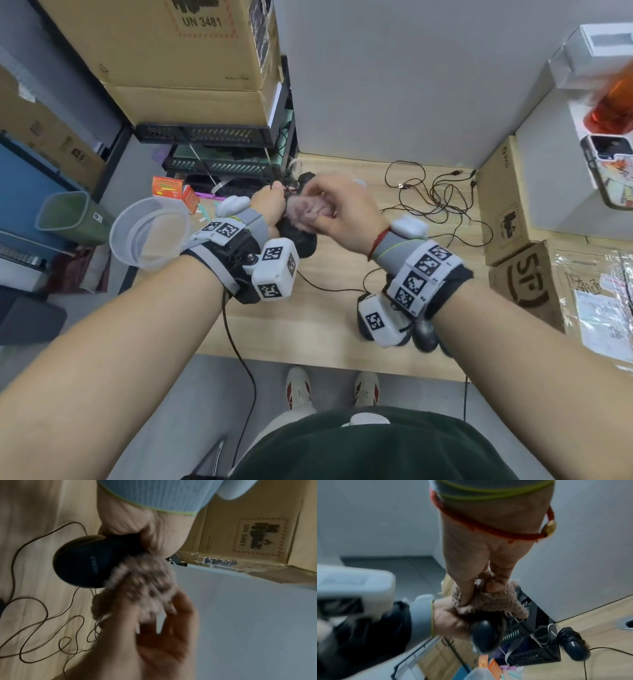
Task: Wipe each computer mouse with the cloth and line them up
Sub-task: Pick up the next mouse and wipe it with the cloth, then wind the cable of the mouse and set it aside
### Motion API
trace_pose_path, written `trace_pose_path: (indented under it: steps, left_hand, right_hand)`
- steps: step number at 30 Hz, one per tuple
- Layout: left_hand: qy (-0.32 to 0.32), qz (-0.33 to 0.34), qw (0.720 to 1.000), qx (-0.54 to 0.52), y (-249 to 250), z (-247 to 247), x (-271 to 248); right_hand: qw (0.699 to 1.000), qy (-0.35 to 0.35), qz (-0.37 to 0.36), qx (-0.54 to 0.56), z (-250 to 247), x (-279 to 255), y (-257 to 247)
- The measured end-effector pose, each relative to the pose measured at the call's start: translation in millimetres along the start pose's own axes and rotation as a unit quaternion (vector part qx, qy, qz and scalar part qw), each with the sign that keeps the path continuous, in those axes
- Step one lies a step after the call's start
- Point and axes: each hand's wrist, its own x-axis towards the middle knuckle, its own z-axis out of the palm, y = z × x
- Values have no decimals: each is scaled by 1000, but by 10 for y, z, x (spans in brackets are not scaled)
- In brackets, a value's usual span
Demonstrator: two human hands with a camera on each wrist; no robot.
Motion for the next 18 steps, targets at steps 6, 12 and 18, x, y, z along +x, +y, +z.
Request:
trace_pose_path:
  steps: [6,12,18]
  left_hand:
    - [51,-18,998,17,-61,-57,105]
    - [47,-31,998,-28,-225,-72,198]
    - [2,-30,999,33,-347,-5,18]
  right_hand:
    - [993,-115,-31,-3,320,-163,102]
    - [956,-245,96,-132,411,-368,496]
    - [946,-224,193,-133,486,-487,746]
